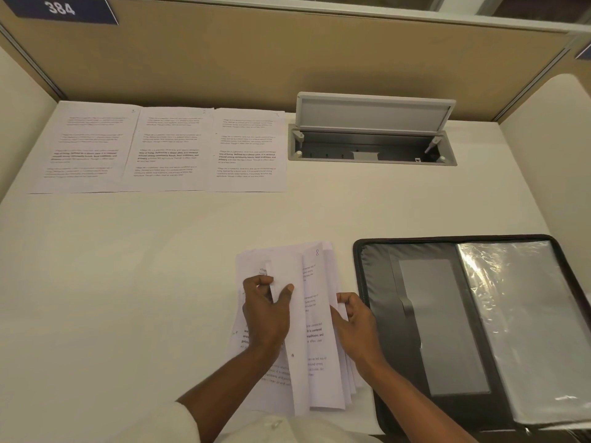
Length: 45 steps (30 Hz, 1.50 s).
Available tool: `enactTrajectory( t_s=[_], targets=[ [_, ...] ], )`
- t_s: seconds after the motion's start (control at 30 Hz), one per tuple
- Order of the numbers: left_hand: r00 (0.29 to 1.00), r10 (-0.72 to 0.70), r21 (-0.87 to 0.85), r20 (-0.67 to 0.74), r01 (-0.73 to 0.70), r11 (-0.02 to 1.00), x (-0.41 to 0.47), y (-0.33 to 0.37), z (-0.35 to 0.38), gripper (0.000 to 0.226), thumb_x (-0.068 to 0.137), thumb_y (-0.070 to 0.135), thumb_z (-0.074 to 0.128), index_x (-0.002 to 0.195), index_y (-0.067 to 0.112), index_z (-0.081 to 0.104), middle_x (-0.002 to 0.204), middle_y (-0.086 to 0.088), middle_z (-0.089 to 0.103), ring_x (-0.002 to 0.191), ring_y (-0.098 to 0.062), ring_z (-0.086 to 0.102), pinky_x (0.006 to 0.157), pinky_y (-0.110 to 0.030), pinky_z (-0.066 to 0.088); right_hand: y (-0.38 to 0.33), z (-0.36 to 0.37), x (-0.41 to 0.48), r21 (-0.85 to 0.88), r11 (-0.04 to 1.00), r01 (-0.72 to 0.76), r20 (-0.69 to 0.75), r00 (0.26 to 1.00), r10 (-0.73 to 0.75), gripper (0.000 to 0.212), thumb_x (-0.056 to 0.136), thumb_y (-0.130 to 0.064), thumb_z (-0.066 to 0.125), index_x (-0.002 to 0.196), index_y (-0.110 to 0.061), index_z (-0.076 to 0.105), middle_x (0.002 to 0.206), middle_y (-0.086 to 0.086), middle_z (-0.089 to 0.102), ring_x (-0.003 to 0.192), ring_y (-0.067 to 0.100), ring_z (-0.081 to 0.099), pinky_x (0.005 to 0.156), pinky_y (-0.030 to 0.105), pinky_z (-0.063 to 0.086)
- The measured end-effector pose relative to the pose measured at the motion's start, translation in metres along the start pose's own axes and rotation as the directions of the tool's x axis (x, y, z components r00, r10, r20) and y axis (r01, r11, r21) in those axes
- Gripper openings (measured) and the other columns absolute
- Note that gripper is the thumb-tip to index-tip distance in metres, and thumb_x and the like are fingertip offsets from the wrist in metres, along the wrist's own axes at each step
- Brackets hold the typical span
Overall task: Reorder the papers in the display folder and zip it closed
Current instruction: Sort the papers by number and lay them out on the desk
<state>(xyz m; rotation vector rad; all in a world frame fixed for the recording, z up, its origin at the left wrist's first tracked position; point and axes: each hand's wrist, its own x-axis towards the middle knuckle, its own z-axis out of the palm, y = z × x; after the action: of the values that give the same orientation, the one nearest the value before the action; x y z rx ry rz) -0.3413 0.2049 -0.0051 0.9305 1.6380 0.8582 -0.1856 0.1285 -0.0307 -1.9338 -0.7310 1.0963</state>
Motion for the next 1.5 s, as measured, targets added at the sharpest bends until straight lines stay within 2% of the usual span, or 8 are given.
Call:
enactTrajectory(
  t_s=[0.27, 0.43, 0.6, 0.8, 0.97, 1.13, 1.3, 1.5],
  targets=[
    [0.976, 0.212, 0.094, 0.058, -0.217, 0.972, 0.001, -0.009, 0.000, 0.028, 0.094, -0.003, 0.069, 0.084, 0.023, 0.072, 0.087, 0.011, 0.074, 0.087, -0.010, 0.070, 0.082, -0.020, 0.053, -0.015, 0.008, -0.019, -0.104, 0.963, 0.250, 0.001, 0.968, -0.251, 0.017, 0.097, -0.050, 0.066, 0.110, -0.041, 0.070, 0.105, -0.023, 0.072, 0.105, 0.000, 0.067, 0.086, 0.012, 0.054],
    [0.991, 0.082, -0.006, 0.106, -0.082, 0.997, -0.004, -0.003, 0.003, 0.020, 0.103, 0.033, 0.068, 0.089, 0.023, 0.077, 0.085, 0.010, 0.075, 0.080, -0.011, 0.068, 0.077, -0.028, 0.054, -0.016, 0.019, -0.031, -0.258, 0.904, 0.340, 0.101, 0.940, -0.325, 0.056, 0.101, -0.073, 0.037, 0.131, -0.039, 0.070, 0.119, -0.016, 0.059, 0.106, -0.006, 0.060, 0.083, 0.007, 0.050],
    [0.979, 0.171, 0.153, 0.115, -0.187, 0.970, -0.007, -0.002, 0.004, 0.011, 0.094, 0.034, 0.081, 0.095, 0.033, 0.070, 0.093, 0.018, 0.073, 0.091, 0.001, 0.066, 0.079, -0.018, 0.049, -0.014, 0.025, -0.030, -0.213, 0.884, 0.416, 0.078, 0.909, -0.409, 0.030, 0.110, -0.034, 0.045, 0.132, -0.030, 0.065, 0.104, -0.020, 0.059, 0.093, 0.004, 0.065, 0.075, 0.012, 0.054],
    [0.970, 0.230, 0.083, 0.076, -0.236, 0.968, -0.002, -0.007, -0.002, 0.045, 0.098, 0.009, 0.072, 0.131, 0.033, 0.052, 0.113, 0.020, 0.068, 0.094, 0.001, 0.070, 0.079, -0.022, 0.062, -0.013, 0.009, -0.021, 0.010, 0.988, 0.152, -0.021, 0.988, -0.152, 0.039, 0.107, -0.010, 0.055, 0.127, -0.042, 0.060, 0.110, -0.015, 0.072, 0.099, 0.025, 0.071, 0.085, 0.043, 0.065],
    [0.942, 0.315, 0.168, 0.114, -0.331, 0.929, -0.002, -0.013, 0.001, 0.034, 0.098, -0.002, 0.066, 0.090, 0.029, 0.078, 0.096, 0.016, 0.071, 0.096, -0.004, 0.069, 0.084, -0.032, 0.062, -0.013, -0.001, -0.016, 0.150, 0.987, 0.063, -0.006, 0.998, -0.063, 0.032, 0.107, -0.015, 0.057, 0.121, -0.042, 0.066, 0.095, 0.008, 0.072, 0.095, 0.050, 0.064, 0.084, 0.062, 0.060],
    [0.949, 0.289, 0.144, 0.128, -0.306, 0.941, -0.006, -0.010, 0.006, 0.024, 0.097, 0.014, 0.074, 0.090, 0.037, 0.073, 0.094, 0.017, 0.074, 0.094, -0.001, 0.068, 0.086, -0.031, 0.058, -0.022, 0.001, -0.020, 0.163, 0.980, 0.110, 0.055, 0.991, -0.120, 0.039, 0.100, -0.009, 0.069, 0.114, -0.045, 0.071, 0.076, 0.023, 0.056, 0.068, 0.030, 0.051, 0.069, 0.038, 0.052],
    [0.955, 0.262, 0.194, 0.138, -0.285, 0.939, -0.009, -0.002, 0.007, 0.041, 0.078, 0.066, 0.081, 0.095, 0.031, 0.072, 0.094, 0.021, 0.071, 0.096, 0.003, 0.067, 0.082, -0.012, 0.049, -0.031, 0.004, -0.023, 0.179, 0.981, 0.081, 0.094, 0.991, -0.099, 0.038, 0.090, -0.003, 0.079, 0.120, -0.025, 0.070, 0.112, -0.016, 0.076, 0.111, 0.004, 0.071, 0.097, 0.023, 0.057],
    [0.960, 0.250, 0.222, 0.125, -0.272, 0.936, -0.004, -0.010, 0.006, 0.017, 0.089, 0.023, 0.084, 0.093, 0.028, 0.069, 0.089, 0.019, 0.071, 0.085, 0.001, 0.068, 0.075, -0.027, 0.060, -0.025, 0.004, -0.020, 0.211, 0.976, 0.051, 0.023, 0.998, -0.057, 0.028, 0.095, -0.008, 0.075, 0.117, -0.025, 0.072, 0.113, -0.003, 0.077, 0.106, 0.020, 0.074, 0.095, 0.049, 0.062]
  ],
)
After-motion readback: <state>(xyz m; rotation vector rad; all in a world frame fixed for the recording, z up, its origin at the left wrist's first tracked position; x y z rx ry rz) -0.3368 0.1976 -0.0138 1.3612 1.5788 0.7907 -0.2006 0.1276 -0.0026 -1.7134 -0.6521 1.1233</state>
